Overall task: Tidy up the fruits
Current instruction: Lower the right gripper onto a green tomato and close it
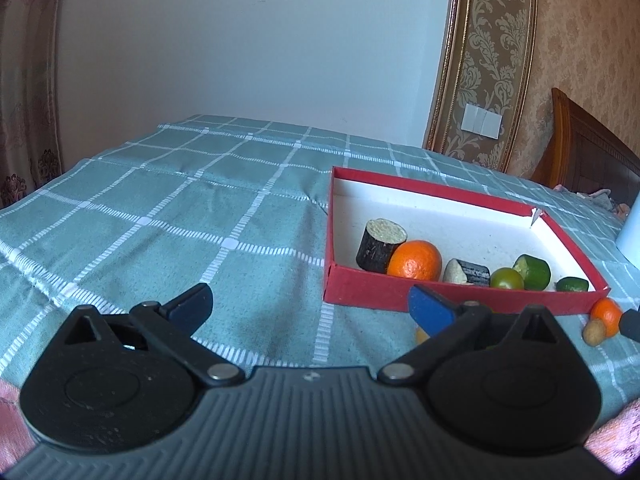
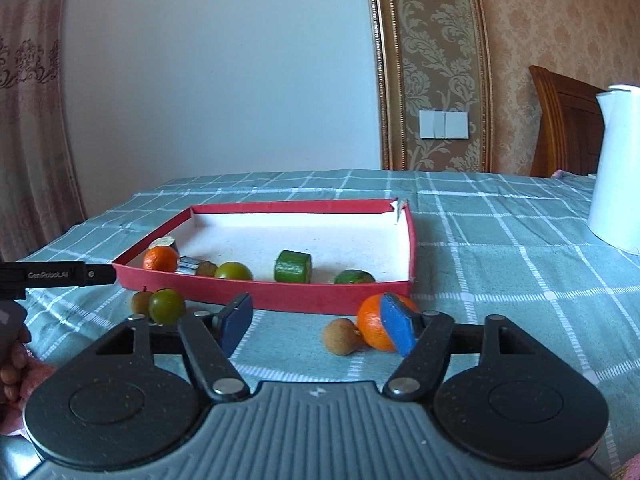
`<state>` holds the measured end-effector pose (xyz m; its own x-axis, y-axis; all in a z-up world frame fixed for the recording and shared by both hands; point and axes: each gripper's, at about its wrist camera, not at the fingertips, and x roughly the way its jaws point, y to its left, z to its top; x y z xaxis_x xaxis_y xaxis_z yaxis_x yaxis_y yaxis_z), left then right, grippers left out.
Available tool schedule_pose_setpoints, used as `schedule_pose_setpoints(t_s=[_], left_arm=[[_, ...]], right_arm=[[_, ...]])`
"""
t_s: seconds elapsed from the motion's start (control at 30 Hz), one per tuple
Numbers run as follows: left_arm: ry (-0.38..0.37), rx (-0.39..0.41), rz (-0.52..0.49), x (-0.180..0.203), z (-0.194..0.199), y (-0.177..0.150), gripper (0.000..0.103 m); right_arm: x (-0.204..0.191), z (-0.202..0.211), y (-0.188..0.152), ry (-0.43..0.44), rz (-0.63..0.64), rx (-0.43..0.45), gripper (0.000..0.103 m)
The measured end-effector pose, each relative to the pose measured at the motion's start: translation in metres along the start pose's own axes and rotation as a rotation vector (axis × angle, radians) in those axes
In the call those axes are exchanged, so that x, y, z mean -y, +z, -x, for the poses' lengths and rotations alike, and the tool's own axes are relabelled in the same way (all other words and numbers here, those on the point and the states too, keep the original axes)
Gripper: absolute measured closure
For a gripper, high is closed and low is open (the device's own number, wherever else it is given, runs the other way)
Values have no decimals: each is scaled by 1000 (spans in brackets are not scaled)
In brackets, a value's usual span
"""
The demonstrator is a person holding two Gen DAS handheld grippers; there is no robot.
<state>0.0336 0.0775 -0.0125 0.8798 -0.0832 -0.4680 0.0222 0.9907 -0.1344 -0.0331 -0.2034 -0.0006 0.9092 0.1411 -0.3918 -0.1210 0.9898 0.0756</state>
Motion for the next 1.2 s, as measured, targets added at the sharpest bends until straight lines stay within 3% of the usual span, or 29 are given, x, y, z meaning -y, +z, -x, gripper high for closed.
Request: schedule_pose_setpoints(t_s=[0.2, 0.43, 0.9, 0.97, 1.0, 1.2], left_arm=[[4, 15, 45, -7, 2, 0, 0], [-3, 22, 113, -17, 3, 1, 0], [-26, 24, 142, -22, 4, 0, 0], [-29, 21, 146, -22, 4, 1, 0], [-30, 19, 147, -22, 3, 1, 0], [-35, 12, 159, -24, 2, 1, 0]], right_arm=[[-40, -7, 14, 74, 82, -7, 22], [-86, -36, 15, 114, 213, -75, 22], [-106, -73, 9, 152, 276, -159, 22], [-108, -77, 10, 160, 283, -176, 33], [-108, -80, 10, 165, 283, -190, 43], [-106, -91, 9, 190, 270, -224, 56]])
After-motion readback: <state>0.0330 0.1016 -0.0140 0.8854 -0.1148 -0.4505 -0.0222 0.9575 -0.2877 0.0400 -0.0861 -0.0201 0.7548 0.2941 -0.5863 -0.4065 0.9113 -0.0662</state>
